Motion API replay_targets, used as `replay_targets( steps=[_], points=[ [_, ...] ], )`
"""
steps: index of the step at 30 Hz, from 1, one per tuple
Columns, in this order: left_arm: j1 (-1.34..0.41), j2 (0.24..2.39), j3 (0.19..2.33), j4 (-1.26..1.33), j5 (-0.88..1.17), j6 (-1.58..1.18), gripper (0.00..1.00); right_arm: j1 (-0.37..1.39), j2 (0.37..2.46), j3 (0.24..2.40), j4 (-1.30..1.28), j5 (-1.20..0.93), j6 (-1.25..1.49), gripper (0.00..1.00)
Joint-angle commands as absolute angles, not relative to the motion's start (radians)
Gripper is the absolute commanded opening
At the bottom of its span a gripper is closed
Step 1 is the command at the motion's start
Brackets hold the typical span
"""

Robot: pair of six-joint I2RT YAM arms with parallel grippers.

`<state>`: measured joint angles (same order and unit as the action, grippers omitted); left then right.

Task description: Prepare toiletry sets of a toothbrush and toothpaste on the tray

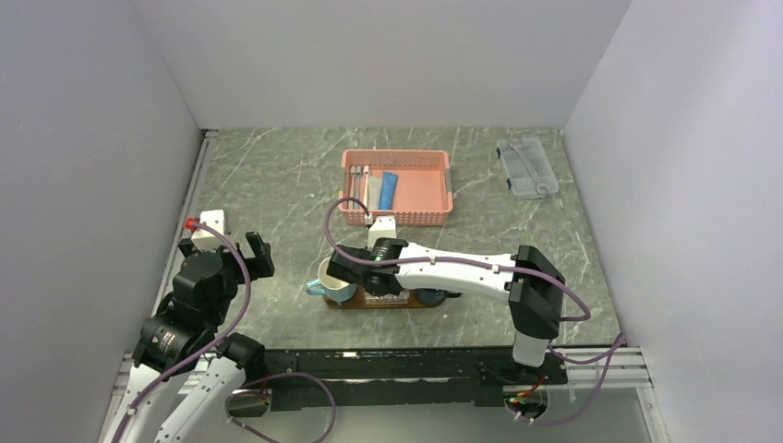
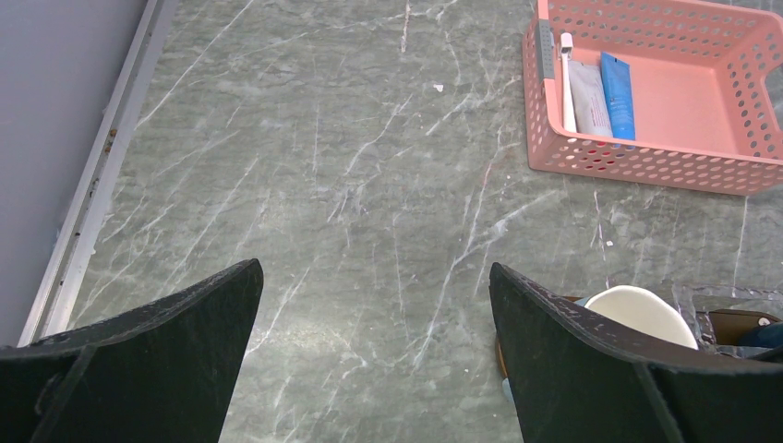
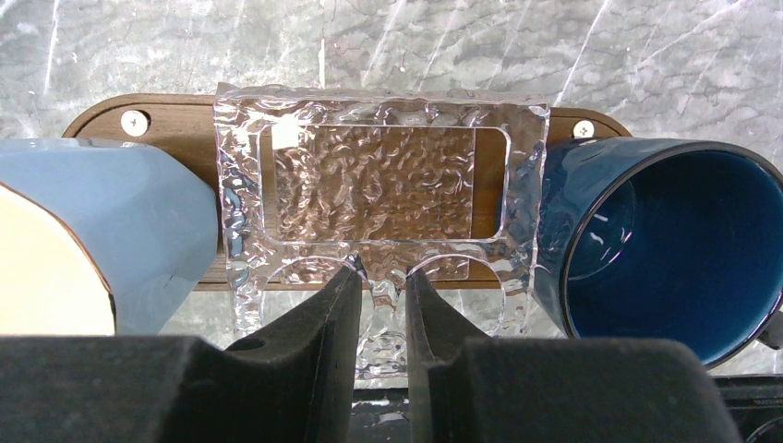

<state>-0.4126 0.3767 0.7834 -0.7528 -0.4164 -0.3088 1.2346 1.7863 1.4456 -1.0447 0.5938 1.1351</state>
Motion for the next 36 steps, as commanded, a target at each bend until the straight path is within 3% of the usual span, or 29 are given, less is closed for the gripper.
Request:
replay_targets(
  steps=[1, 21, 36],
  points=[
    [-0.406, 0.375, 0.791, -0.736, -0.419, -0.312, 0.99, 1.243, 1.781, 1.454, -1.022, 0.603, 1.154, 0.13],
    [-0.406, 0.378, 0.792, -0.736, -0.419, -0.312, 0.99, 1.246, 1.766, 1.477, -1.045, 0.621, 1.156, 0.31],
    [-0.406, 0.377, 0.792, -0.738, -0.421, -0.313, 0.99, 1.247, 1.738, 1.493, -1.068, 0.636, 1.165, 0.32]
  ],
)
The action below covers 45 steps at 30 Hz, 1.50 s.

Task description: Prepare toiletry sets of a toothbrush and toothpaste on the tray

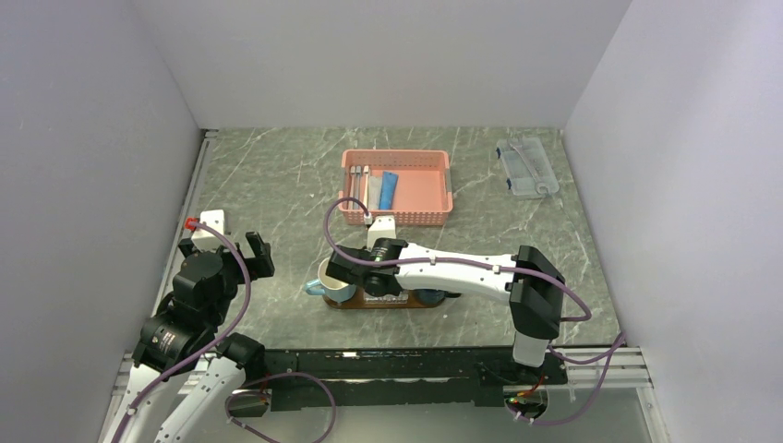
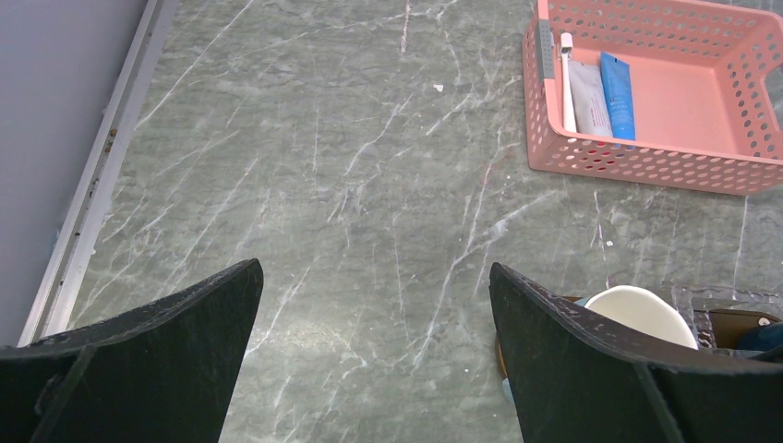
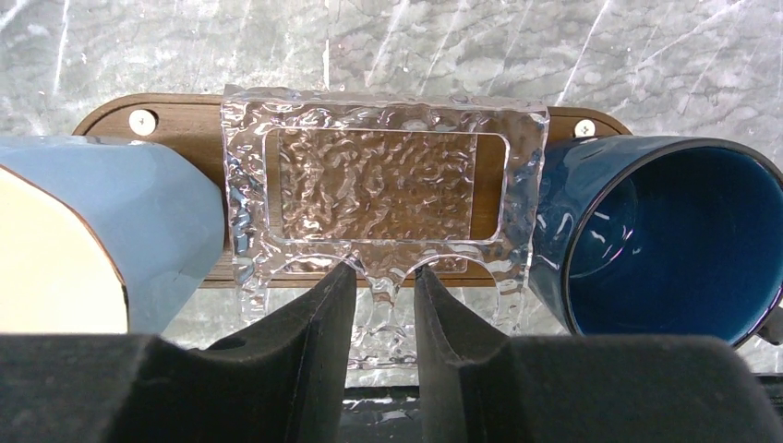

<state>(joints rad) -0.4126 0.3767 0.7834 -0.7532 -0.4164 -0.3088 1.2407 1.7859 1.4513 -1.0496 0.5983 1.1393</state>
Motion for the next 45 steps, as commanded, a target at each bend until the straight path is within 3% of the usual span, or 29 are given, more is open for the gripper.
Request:
replay_targets(
  steps=[1, 14, 29, 45],
  points=[
    [-0.407, 0.377, 0.792, -0.739, -0.421, -0.313, 0.99, 1.246, 1.734, 1.492, -1.068, 0.636, 1.166, 0.33],
    [-0.406, 0.382, 0.792, -0.738, -0.424, -0.313, 0.99, 1.257, 1.657, 1.506, -1.077, 0.622, 1.13, 0.36],
    [-0.407, 0.413, 0.793, -0.741, -0.419, -0.31, 0.99, 1.231, 1.569, 1.587, -1.026, 0.689, 0.882, 0.4],
    [-0.405, 0.486, 0.788, -0.724, -0.391, -0.279, 0.99, 0.886, 1.639, 1.717, -0.816, 0.516, 0.492, 0.46]
  ],
)
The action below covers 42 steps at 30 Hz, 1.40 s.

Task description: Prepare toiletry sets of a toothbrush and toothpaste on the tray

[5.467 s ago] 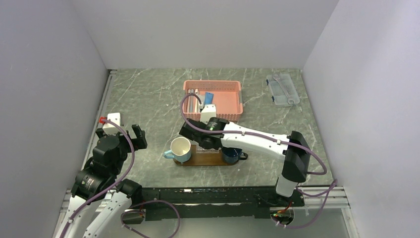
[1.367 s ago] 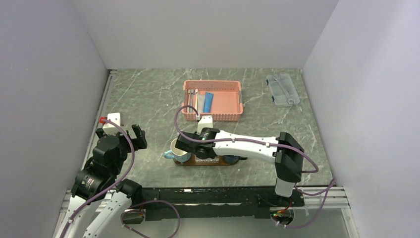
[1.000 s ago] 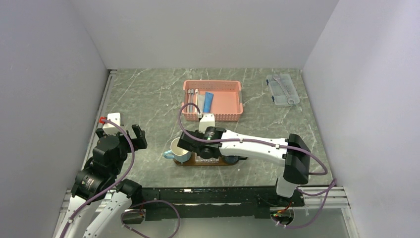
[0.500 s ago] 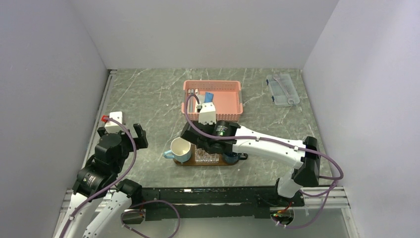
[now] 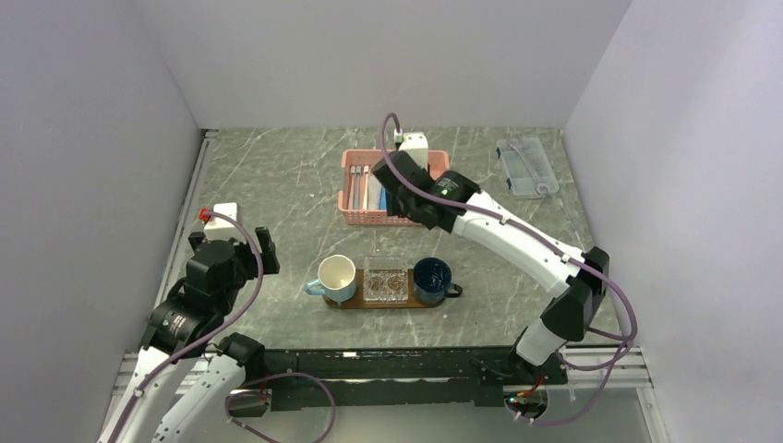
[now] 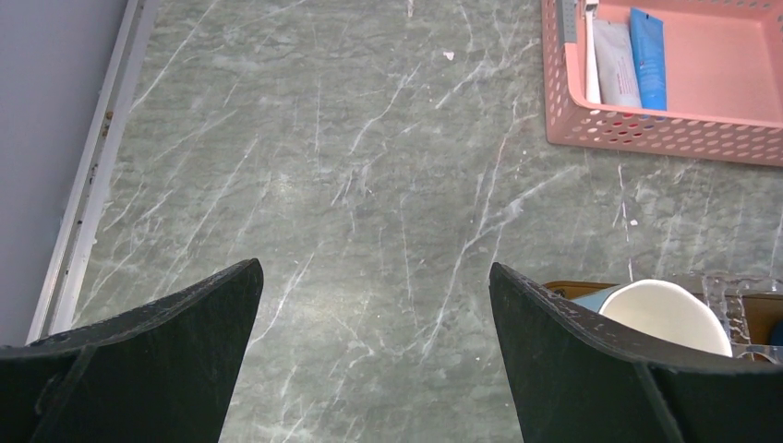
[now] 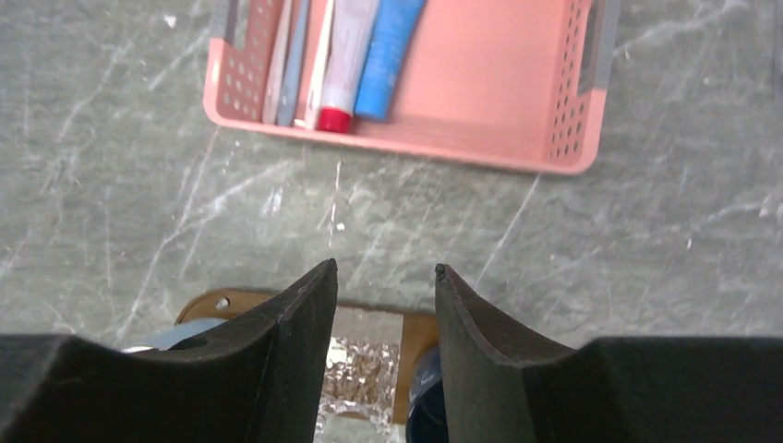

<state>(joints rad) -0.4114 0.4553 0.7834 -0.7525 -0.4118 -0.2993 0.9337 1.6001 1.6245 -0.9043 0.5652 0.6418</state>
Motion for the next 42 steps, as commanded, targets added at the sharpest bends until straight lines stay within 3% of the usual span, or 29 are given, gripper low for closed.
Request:
replay_targets(
  steps=[1, 16, 25, 42],
  points=[
    [-0.405, 0.492, 0.789, -0.724, -0.388, -0.279, 0.99, 0.862, 1.66, 1.742, -0.813, 0.512, 0.476, 0.46],
    [-0.405, 0.547, 0.808, -0.723, -0.227, -0.259, 0.99, 0.63, 2.062, 2.115, -0.82, 0.228, 0.451, 0.49],
    [-0.405, 0.53, 0.758, -0.666, -0.056, -0.21, 0.99, 0.548, 2.2, 2.145, -0.757, 0.098, 0.505, 0.54],
    [-0.405, 0.547, 0.753, -0.661, -0.031, -0.213, 0.99, 0.528, 2.365, 2.14, -0.718, 0.006, 0.577, 0.55]
  ],
)
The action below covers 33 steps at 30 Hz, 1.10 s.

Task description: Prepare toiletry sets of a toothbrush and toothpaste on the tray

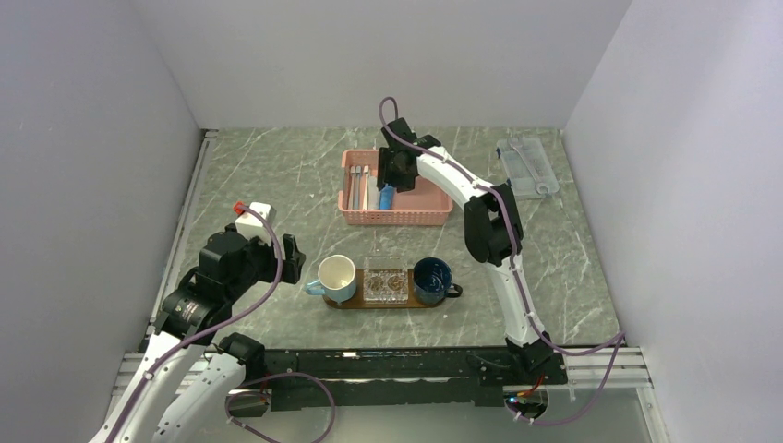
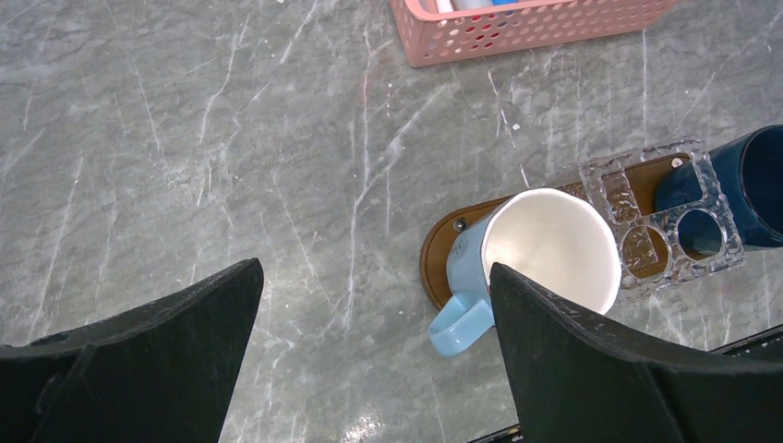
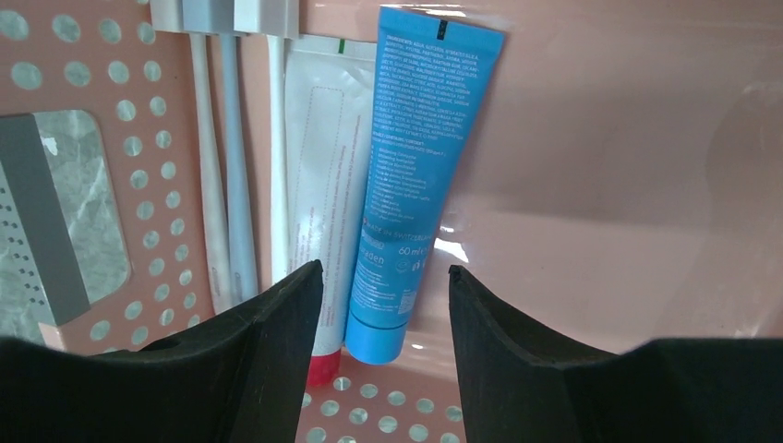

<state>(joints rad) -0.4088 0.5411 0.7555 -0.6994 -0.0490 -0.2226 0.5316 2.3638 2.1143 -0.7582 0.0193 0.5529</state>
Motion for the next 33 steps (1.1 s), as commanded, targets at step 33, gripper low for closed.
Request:
replay_targets(
  steps=[33],
  points=[
    [-0.405, 0.55, 0.755, -0.669, -0.05, -0.214, 0.99, 0.504, 2.46, 2.101, -0.633, -0.129, 0.671, 0.26]
  ],
)
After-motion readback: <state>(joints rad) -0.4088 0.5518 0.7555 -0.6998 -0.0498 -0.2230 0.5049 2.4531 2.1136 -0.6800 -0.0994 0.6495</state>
